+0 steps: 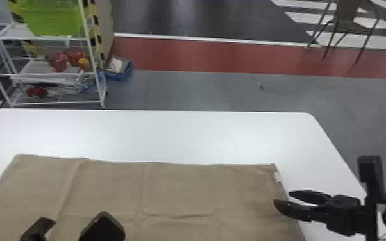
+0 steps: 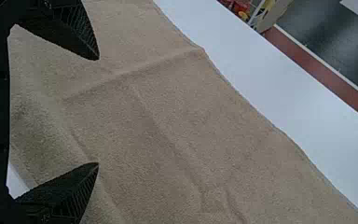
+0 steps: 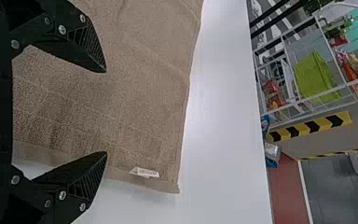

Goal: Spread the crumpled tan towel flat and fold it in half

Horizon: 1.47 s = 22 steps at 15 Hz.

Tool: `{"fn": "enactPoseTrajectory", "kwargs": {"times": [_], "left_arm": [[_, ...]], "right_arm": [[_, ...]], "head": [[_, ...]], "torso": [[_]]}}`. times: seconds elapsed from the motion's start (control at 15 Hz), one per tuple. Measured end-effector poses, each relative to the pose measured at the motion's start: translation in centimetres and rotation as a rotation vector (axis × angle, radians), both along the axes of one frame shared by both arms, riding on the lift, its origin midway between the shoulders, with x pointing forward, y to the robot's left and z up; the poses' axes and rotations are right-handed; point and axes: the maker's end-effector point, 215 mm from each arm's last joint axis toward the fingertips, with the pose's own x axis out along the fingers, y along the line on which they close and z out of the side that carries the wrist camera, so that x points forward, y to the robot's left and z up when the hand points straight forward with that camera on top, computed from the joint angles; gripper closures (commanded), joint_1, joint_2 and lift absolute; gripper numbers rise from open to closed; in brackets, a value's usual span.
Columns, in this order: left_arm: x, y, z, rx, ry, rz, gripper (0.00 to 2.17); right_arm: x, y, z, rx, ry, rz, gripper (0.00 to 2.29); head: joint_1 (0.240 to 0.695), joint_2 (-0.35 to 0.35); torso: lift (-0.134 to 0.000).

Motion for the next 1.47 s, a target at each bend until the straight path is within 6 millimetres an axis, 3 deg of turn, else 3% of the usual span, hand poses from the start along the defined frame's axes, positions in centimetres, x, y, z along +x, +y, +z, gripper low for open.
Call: {"fn": "enactPoseTrajectory", "kwargs": {"times": [0.2,0.53,0.67,0.87,1.13,1.27,1.47], "left_arm": [[0.4,-2.2,-1.4,-0.021,0.022,-0.035,0.08],[-0.3,-2.8,-2.9,-0.020,0.060,-0.055,0.08],[-0.1,-2.9,-2.3,-0.031,0.049,-0.055,0.08],[1.0,-2.7,0.2,-0.075,0.003,-0.045,0.08],[5.0,-0.5,2.9,-0.224,-0.020,-0.006,0.08],[8.4,0.5,4.6,-0.351,-0.031,-0.002,0.12],[14.8,3.6,8.9,-0.542,-0.066,-0.022,0.15]], "right_arm": [[0.1,-1.0,-0.2,-0.007,-0.004,-0.013,0.30],[0.8,-1.8,-0.4,-0.008,-0.016,-0.024,0.30],[1.6,-1.8,-0.2,-0.009,-0.026,-0.029,0.30],[2.5,-1.1,0.8,0.006,-0.047,-0.026,0.30],[3.6,-2.2,3.0,0.006,-0.095,-0.063,0.31],[4.3,-3.1,3.9,0.001,-0.114,-0.085,0.32],[4.4,-3.7,4.5,0.022,-0.126,-0.107,0.32]], "head": [[0.695,-0.223],[0.695,-0.248],[0.695,-0.247],[0.695,-0.227],[0.695,-0.194],[0.695,-0.184],[0.695,-0.138]], "torso": [[-0.123],[-0.123],[-0.123],[-0.123],[-0.123],[-0.123],[-0.123]]}}
